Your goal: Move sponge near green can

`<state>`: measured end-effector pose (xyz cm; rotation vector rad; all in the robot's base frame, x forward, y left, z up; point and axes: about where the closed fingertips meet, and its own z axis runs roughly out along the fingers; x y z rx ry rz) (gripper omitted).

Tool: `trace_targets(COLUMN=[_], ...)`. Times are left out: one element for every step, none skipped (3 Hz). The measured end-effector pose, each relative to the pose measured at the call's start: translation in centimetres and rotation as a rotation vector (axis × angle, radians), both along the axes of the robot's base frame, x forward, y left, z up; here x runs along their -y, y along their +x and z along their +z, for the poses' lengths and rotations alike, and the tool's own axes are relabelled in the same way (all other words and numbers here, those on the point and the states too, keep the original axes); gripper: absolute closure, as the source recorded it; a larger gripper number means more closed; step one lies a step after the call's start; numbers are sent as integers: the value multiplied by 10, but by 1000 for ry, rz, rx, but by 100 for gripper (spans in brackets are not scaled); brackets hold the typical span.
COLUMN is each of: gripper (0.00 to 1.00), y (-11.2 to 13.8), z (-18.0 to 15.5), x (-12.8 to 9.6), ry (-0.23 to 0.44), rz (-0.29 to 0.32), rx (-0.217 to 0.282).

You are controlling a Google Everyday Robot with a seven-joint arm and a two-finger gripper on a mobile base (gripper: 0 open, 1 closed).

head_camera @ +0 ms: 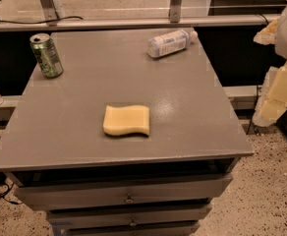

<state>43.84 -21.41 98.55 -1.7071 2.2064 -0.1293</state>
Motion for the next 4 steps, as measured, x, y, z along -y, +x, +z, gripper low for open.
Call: trace_targets(gripper=[0, 0, 0, 0], y=[0, 6, 12, 17], z=[0, -12, -30, -52], x=[-2, -24, -72, -122], ry=[8, 98, 238, 377], rz=[2, 28, 114, 190], rx=[9, 30, 64, 74])
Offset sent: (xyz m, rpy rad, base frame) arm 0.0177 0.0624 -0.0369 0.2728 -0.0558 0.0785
